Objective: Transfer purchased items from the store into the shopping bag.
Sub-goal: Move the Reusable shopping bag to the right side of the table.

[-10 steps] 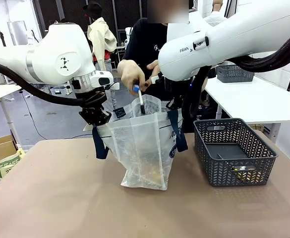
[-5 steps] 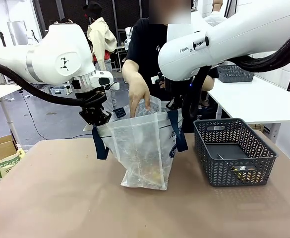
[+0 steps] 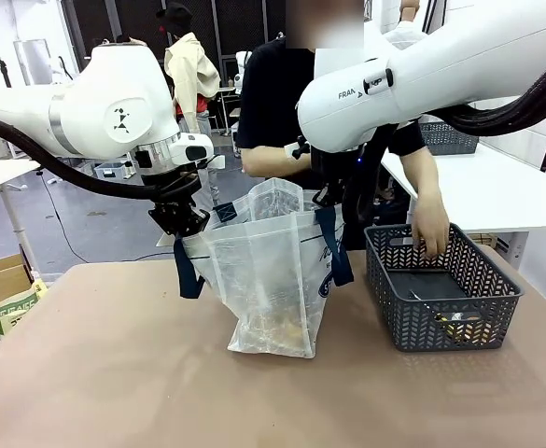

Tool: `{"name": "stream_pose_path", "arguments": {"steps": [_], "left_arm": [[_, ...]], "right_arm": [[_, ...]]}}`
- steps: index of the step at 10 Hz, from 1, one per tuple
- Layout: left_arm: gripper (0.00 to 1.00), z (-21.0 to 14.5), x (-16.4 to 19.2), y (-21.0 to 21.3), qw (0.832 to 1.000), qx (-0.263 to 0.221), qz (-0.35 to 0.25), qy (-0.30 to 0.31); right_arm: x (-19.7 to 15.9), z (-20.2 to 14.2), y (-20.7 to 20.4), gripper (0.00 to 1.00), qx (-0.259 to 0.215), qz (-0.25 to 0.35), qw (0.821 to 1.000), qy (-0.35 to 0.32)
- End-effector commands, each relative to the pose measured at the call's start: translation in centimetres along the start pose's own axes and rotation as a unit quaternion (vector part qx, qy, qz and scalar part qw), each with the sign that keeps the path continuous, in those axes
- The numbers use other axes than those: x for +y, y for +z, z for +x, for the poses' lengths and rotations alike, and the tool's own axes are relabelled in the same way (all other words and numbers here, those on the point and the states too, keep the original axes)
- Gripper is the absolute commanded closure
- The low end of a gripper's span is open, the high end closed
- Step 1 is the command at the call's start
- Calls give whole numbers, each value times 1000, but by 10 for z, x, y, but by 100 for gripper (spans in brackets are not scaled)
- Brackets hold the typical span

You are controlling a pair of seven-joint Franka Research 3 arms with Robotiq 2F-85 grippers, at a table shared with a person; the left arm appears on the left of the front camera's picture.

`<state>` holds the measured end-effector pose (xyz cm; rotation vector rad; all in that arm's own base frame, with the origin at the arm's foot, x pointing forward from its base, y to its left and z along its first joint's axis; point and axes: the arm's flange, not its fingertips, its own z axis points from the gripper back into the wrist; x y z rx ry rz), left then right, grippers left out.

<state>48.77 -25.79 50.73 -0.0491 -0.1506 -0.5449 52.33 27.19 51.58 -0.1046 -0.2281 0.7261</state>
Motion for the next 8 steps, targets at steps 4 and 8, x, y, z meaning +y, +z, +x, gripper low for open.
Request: {"name": "stream_pose_path", "arguments": {"steps": [4, 8], "left_arm": [[100, -1, 0, -1, 1000, 1, 0, 2], [100, -1, 0, -1, 1000, 1, 0, 2]], "right_arm": [[-2, -1, -2, 100, 2, -1, 1000, -1], [-2, -1, -2, 100, 2, -1, 1000, -1]]}}
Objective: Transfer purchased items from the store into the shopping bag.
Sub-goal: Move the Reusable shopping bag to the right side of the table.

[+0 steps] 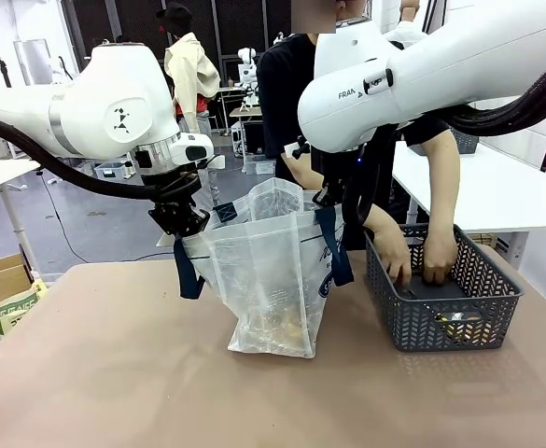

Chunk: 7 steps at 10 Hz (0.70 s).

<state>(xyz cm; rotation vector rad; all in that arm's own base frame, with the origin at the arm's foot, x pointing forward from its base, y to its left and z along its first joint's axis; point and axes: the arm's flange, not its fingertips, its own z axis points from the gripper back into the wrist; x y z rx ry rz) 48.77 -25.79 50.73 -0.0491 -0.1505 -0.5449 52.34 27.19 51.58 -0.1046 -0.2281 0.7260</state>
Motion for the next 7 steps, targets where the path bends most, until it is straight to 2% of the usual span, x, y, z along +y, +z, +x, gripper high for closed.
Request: {"name": "stream_pose_path", "arguments": {"steps": [1, 7], "left_arm": [[100, -1, 1, 0, 1000, 1, 0, 2], [100, -1, 1, 0, 1000, 1, 0, 2]], "right_arm": [[-2, -1, -2, 100, 2, -1, 1000, -1], [-2, -1, -2, 100, 2, -1, 1000, -1]]}}
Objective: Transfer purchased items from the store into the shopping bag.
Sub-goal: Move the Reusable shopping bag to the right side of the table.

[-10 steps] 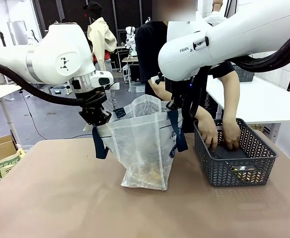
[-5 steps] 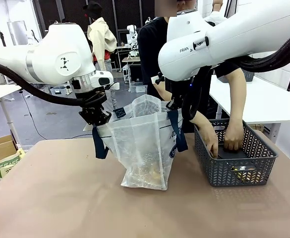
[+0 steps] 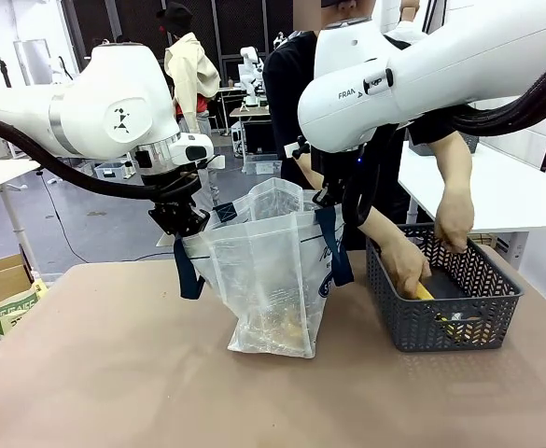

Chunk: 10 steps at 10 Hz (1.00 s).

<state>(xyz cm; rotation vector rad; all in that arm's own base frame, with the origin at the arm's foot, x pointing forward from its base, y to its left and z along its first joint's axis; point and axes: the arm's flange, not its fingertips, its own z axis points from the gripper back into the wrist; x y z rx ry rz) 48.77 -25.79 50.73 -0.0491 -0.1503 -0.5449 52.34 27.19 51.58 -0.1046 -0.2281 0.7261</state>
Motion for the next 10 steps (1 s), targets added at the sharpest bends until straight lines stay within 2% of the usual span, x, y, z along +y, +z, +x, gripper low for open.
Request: {"name": "stream_pose_path", "arguments": {"steps": [1, 10], "left_arm": [[100, -1, 1, 0, 1000, 1, 0, 2], [100, -1, 1, 0, 1000, 1, 0, 2]], "right_arm": [[-2, -1, -2, 100, 2, -1, 1000, -1], [-2, -1, -2, 100, 2, -1, 1000, -1]]}}
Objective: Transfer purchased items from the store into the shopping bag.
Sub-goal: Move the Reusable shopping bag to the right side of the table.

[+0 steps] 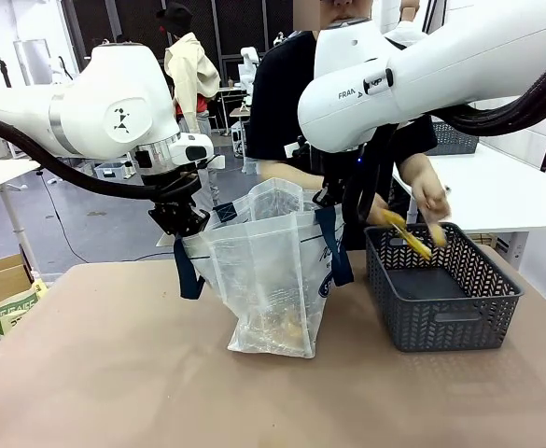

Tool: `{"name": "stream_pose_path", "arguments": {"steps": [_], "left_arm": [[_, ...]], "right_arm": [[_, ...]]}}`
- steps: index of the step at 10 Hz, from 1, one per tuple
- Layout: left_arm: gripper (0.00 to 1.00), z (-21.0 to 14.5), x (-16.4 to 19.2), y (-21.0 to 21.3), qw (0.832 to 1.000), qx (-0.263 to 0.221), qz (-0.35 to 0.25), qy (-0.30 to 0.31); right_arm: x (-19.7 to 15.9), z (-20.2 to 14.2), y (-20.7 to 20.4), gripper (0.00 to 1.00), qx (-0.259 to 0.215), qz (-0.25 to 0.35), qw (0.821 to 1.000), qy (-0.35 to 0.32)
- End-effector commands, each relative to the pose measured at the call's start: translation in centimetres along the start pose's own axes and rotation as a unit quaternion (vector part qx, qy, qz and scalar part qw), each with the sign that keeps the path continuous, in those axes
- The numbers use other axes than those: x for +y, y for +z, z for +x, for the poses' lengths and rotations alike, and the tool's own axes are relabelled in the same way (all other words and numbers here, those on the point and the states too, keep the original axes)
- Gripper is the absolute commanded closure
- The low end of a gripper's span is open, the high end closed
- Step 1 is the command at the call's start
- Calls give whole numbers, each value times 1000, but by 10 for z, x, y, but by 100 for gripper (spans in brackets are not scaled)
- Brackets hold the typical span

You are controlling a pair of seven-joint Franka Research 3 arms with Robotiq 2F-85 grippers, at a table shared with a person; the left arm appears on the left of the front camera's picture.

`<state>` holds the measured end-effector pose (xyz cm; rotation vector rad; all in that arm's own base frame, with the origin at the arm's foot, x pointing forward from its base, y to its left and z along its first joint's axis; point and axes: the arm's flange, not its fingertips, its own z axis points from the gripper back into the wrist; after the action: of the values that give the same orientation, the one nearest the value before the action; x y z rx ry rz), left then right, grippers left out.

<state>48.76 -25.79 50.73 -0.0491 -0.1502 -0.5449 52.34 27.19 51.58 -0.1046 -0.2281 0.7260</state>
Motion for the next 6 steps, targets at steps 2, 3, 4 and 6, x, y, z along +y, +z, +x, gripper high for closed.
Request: {"name": "stream_pose_path", "arguments": {"steps": [2, 3, 4, 6], "left_arm": [[100, -1, 1, 0, 1000, 1, 0, 2], [100, -1, 1, 0, 1000, 1, 0, 2], [100, -1, 1, 0, 1000, 1, 0, 2], [100, -1, 1, 0, 1000, 1, 0, 2]], "right_arm": [[-2, -1, -2, 100, 2, -1, 1000, -1], [-2, -1, -2, 100, 2, -1, 1000, -1], [-2, -1, -2, 100, 2, -1, 1000, -1], [-2, -1, -2, 100, 2, -1, 1000, -1]]}}
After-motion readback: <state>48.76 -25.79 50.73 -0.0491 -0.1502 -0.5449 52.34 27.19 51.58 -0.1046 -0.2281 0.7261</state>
